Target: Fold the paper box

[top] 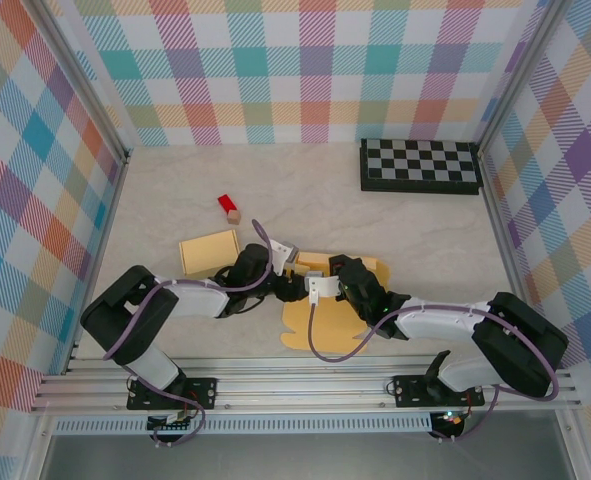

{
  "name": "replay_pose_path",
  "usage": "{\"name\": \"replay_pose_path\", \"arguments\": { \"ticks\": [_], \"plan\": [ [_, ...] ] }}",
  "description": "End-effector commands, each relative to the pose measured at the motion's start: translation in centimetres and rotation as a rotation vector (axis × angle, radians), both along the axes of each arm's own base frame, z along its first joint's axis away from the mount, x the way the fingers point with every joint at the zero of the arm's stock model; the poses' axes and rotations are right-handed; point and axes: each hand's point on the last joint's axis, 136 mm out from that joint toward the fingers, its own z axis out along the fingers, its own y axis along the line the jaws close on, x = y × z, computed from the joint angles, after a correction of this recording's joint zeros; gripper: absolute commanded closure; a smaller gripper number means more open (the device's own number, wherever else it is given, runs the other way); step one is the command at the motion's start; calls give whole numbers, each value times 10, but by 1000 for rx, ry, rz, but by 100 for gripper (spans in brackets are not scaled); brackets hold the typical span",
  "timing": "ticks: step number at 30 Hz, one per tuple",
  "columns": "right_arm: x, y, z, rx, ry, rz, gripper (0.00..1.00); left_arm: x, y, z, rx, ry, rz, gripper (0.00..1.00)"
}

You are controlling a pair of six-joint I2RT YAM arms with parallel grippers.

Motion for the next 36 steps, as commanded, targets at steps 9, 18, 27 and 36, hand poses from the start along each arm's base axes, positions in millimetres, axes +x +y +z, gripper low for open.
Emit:
{"name": "replay_pose_path", "arguments": {
  "ticks": [9, 18, 27, 36],
  "plan": [
    [-6, 6, -4, 1, 32, 28, 100, 22, -20, 11, -9, -66, 21, 45],
    [-8, 6, -3, 22, 49, 23, 100, 31, -20, 2, 26, -61, 87, 54],
    [-3, 1, -6, 23, 54, 0, 100, 2, -6, 16, 92, -74, -24, 33],
    [3, -10, 8, 42, 30, -17, 100, -11, 51, 39, 89, -165, 105, 29]
  ]
}}
